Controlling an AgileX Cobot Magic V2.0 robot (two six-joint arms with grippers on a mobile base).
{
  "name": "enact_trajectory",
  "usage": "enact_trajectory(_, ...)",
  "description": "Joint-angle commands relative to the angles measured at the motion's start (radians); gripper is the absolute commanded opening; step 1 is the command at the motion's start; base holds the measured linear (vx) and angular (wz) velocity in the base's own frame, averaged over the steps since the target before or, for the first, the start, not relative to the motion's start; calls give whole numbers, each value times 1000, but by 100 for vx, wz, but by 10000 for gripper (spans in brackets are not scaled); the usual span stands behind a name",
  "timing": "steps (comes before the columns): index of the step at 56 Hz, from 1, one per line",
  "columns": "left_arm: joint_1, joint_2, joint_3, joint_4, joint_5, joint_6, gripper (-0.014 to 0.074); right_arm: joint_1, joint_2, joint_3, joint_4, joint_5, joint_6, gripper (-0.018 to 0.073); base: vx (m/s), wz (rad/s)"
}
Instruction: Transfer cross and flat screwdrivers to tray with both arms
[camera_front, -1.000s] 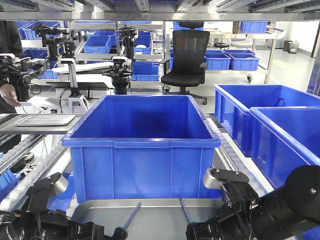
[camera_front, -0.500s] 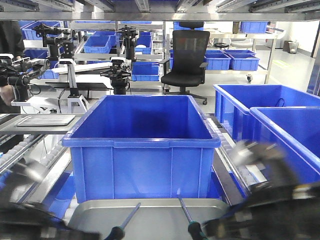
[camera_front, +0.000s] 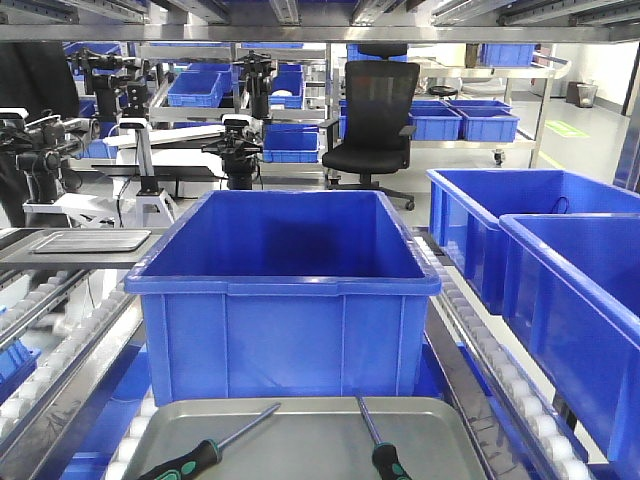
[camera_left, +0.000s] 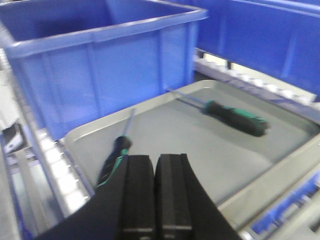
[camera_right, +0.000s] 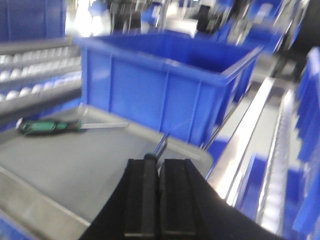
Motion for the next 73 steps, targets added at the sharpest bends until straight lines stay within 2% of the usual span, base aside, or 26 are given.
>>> enact_trajectory(1, -5, 2, 32, -20, -201, -7, 0, -1, -63, 59, -1, -220, -1, -11, 0, 0)
enact_trajectory(7, -5, 5, 79, -67, -315, -7, 0, -1, -116, 129, 25, -311, 1, -11, 0, 0)
enact_trajectory(12, -5, 5, 80, -88, -309, -7, 0, -1, -124, 155, 25, -313, 1, -11, 0, 0)
enact_trajectory(37, -5, 5, 80, -88, -306, -7, 0, -1, -124, 157, 25, -273, 1, -11, 0, 0)
enact_trajectory(43, -5, 1, 88, -86, -320, -7, 0, -1, -124, 157, 25, -273, 1, -11, 0, 0)
enact_trajectory(47, 0, -22, 139, -10, -398, 39, 0, -1, -124, 157, 25, -273, 1, -11, 0, 0)
enact_trajectory(49, 16, -58, 198, 22, -476, 38, 0, -1, -124, 157, 25, -273, 1, -11, 0, 0)
enact_trajectory(52, 48, -118, 270, 30, -554, 16, 0, -1, -124, 157, 25, -273, 1, -11, 0, 0)
enact_trajectory(57, 126, -252, 433, 48, -629, -20, 0, -1, -124, 157, 25, -273, 1, -11, 0, 1)
enact_trajectory(67, 284, -519, 648, 82, -586, -44, 0, -1, -124, 157, 25, -273, 1, -11, 0, 0)
enact_trajectory(70, 317, -574, 639, 143, -485, -40, 0, -1, -124, 157, 25, -273, 1, -11, 0, 0)
enact_trajectory(73, 338, -581, 641, 185, -469, -71, 0, -1, -124, 157, 25, -273, 1, -11, 0, 0)
